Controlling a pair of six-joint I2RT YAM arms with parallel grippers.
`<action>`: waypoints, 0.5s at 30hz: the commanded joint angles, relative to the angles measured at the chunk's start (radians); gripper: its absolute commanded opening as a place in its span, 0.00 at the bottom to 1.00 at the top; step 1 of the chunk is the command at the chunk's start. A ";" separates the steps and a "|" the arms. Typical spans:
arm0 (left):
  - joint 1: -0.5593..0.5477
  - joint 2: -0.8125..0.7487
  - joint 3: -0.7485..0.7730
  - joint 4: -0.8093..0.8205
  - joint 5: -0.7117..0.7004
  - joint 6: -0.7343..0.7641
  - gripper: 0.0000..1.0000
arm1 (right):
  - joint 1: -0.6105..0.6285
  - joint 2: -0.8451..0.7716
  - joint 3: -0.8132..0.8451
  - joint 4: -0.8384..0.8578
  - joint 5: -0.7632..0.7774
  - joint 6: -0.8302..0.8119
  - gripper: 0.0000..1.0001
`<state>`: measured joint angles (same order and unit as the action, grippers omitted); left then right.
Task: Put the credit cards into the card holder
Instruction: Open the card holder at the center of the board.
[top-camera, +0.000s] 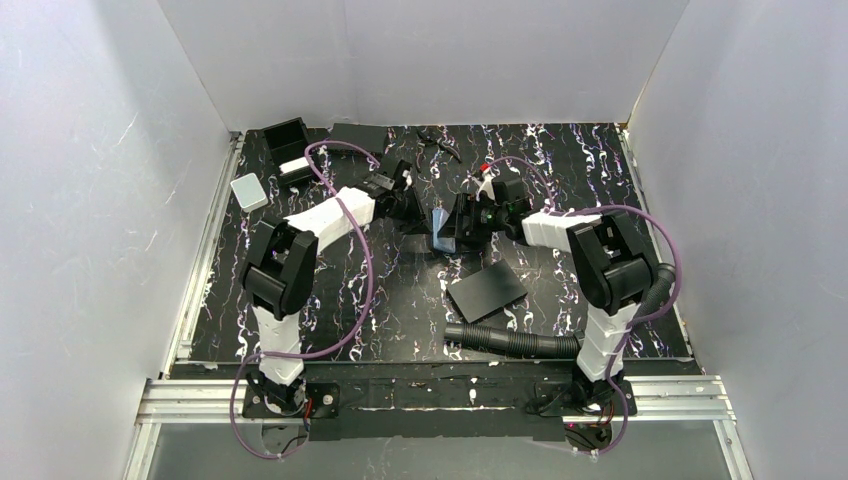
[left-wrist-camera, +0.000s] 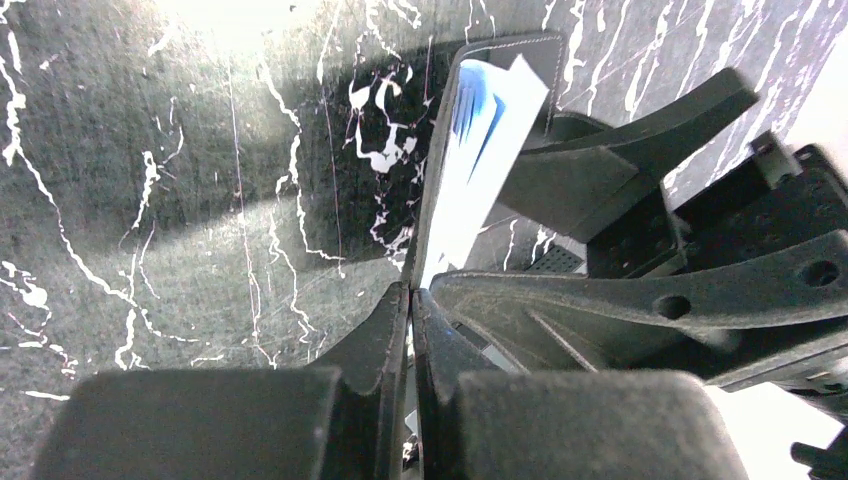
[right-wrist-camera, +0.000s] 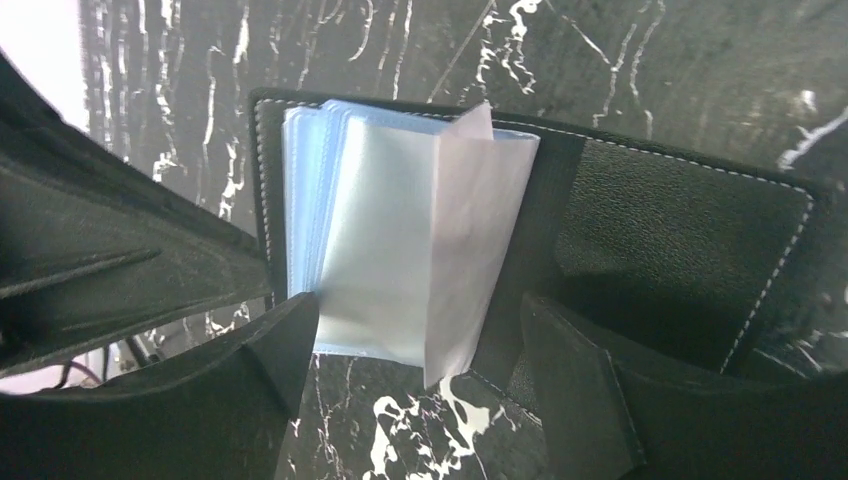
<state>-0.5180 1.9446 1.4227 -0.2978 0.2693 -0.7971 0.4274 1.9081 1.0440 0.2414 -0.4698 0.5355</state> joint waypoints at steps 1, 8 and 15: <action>-0.034 -0.022 0.062 -0.119 -0.057 0.054 0.00 | -0.008 -0.048 0.039 -0.224 0.126 -0.116 0.85; -0.066 -0.020 0.103 -0.157 -0.080 0.066 0.00 | -0.019 -0.138 0.009 -0.240 0.139 -0.121 0.96; -0.074 -0.032 0.128 -0.204 -0.090 0.065 0.00 | -0.019 -0.167 0.013 -0.272 0.149 -0.163 0.98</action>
<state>-0.5904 1.9453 1.5129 -0.4382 0.2056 -0.7475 0.4140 1.7736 1.0546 0.0130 -0.3565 0.4209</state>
